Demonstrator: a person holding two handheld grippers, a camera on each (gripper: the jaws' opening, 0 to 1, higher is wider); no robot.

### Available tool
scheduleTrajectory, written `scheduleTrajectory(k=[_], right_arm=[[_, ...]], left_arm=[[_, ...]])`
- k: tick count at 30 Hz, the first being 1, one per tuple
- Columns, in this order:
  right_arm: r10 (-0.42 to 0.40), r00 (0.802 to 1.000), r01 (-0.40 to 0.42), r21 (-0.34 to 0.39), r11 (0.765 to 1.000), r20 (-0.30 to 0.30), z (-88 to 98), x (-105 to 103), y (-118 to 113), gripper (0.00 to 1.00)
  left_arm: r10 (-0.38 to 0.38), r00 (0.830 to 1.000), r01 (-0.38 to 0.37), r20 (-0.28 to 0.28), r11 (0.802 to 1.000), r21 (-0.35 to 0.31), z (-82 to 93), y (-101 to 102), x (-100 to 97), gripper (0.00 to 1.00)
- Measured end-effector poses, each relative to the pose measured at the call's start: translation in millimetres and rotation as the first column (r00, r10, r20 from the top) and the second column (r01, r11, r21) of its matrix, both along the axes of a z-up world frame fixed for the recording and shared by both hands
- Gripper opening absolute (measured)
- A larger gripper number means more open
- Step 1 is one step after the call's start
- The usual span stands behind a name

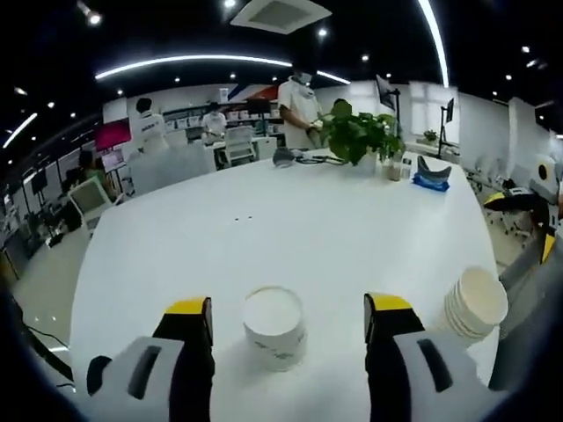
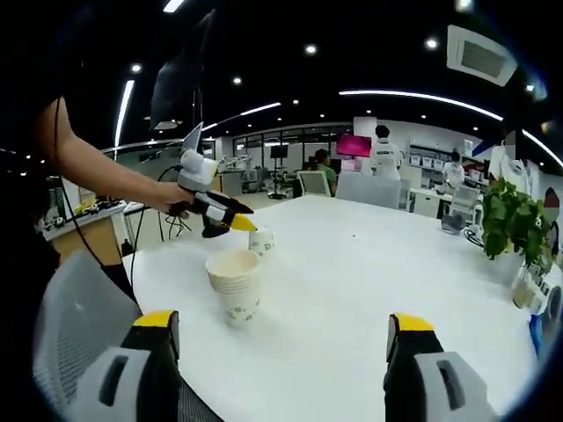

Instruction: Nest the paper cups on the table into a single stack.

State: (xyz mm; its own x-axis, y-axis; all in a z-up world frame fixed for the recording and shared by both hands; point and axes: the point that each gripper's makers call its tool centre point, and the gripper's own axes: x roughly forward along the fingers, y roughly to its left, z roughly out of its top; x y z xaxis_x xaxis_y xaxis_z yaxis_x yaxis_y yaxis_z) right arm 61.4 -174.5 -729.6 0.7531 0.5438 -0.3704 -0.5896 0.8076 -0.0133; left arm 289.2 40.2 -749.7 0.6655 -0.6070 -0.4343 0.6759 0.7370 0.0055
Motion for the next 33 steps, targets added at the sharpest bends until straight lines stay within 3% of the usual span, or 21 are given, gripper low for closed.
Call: scheduleTrajectory(k=[12, 17, 25, 27, 33], right_arm=[[-0.011, 1.000, 0.011, -0.019, 1.000, -0.012, -4.6, 1.4, -2.9, 0.95], [-0.017, 1.000, 0.017, -0.020, 1.000, -0.016, -6.3, 2.6, -5.0, 0.93], [-0.016, 0.999, 0.015, -0.028, 0.999, -0.030, -9.3, 2.4, -5.1, 0.91], [-0.020, 0.999, 0.019, -0.029, 0.999, -0.030, -9.4, 2.8, -5.8, 0.91], [-0.020, 0.999, 0.019, -0.023, 1.000, -0.035, -9.3, 2.4, -5.6, 0.89]], left_arm=[[0.031, 0.998, -0.030, -0.058, 0.999, 0.017, -22.5, -6.6, 19.1, 0.56], [0.049, 0.996, -0.045, -0.078, 0.998, 0.054, -32.5, -5.8, 24.0, 0.51], [0.082, 0.990, -0.072, -0.112, 0.994, 0.087, -41.5, -6.2, 23.7, 0.38], [0.078, 0.991, -0.066, -0.106, 0.991, 0.116, -42.8, -4.8, 21.6, 0.38], [0.074, 0.992, -0.063, -0.104, 0.992, 0.109, -38.5, -5.5, 16.9, 0.38]])
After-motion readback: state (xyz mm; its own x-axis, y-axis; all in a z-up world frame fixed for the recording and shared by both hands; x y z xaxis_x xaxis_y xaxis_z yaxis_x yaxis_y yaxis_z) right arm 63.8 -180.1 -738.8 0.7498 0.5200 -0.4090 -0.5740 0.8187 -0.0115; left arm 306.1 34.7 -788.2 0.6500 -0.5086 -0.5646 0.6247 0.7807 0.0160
